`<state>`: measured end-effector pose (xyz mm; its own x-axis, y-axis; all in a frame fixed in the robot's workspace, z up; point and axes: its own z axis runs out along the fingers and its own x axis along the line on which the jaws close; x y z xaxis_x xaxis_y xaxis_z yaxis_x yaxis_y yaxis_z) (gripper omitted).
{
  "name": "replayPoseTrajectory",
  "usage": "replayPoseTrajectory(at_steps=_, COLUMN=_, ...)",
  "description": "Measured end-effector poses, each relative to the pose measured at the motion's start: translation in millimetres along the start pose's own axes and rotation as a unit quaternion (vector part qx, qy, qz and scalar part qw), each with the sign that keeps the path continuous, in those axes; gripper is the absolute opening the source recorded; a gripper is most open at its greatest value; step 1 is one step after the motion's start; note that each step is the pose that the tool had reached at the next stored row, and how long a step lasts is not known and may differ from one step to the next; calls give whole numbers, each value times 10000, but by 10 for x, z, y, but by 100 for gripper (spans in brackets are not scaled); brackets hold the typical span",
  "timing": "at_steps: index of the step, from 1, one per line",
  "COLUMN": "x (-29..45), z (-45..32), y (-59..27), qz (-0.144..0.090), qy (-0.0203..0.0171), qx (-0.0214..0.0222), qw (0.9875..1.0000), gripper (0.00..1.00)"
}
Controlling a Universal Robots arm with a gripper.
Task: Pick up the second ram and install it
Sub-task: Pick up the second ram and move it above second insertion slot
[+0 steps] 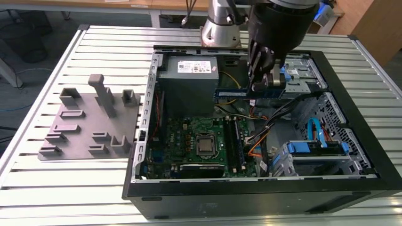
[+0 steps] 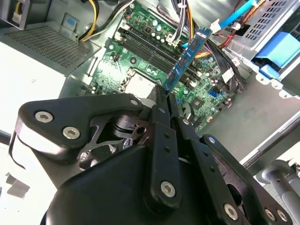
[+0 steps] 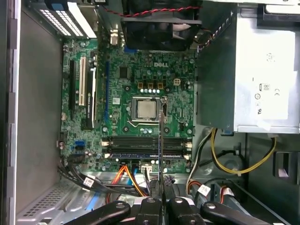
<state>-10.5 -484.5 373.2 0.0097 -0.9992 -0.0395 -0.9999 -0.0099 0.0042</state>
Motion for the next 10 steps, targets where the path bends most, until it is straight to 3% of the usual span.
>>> replayPoseTrajectory(at_steps=3, x=2, z=9, y=1, qz=1, qy=-27, qx=0, qw=10000, gripper=14)
replayPoseTrajectory(at_steps=4, x=2, z=16, y=1, qz=0, qy=-66, qx=1, qw=10000, gripper=14)
replayPoseTrajectory(at_steps=10, x=26, z=57, y=42, qz=0, qy=-99, qx=1, qw=10000, gripper=14)
